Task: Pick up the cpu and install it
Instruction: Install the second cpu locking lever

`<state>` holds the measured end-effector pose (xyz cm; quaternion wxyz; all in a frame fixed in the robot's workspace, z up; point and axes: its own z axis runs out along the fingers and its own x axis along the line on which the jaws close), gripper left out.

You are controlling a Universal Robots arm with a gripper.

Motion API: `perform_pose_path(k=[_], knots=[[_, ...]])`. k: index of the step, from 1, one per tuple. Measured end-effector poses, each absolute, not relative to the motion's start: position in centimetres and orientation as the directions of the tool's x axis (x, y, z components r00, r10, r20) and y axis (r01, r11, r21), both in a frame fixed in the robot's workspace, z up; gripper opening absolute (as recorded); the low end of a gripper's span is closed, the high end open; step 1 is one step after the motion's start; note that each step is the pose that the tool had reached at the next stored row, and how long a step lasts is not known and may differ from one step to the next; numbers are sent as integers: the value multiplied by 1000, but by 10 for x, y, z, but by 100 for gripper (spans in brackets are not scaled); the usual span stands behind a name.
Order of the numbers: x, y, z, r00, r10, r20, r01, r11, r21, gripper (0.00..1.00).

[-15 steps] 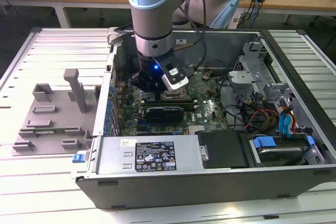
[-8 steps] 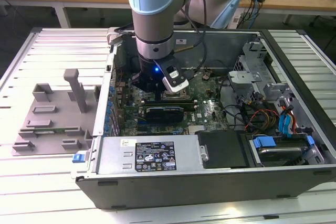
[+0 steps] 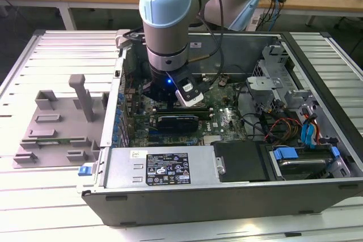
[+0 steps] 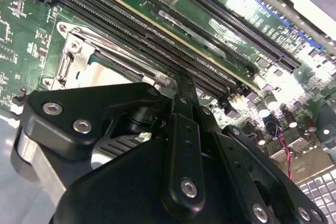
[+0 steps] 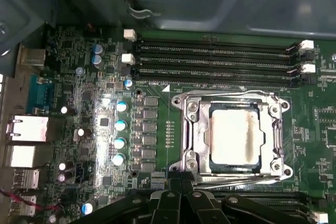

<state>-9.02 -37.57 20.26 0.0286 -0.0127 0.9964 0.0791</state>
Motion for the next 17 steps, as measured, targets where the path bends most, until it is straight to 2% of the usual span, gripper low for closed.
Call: perform_pose_path(k=[6,12,17], knots=[[-89,-376,205,-998,-21,-57,-30,987,158,11],[-81,-380,208,-999,-21,-32,-25,987,158,11],[-81,-384,207,-999,-21,-32,-25,987,160,11]])
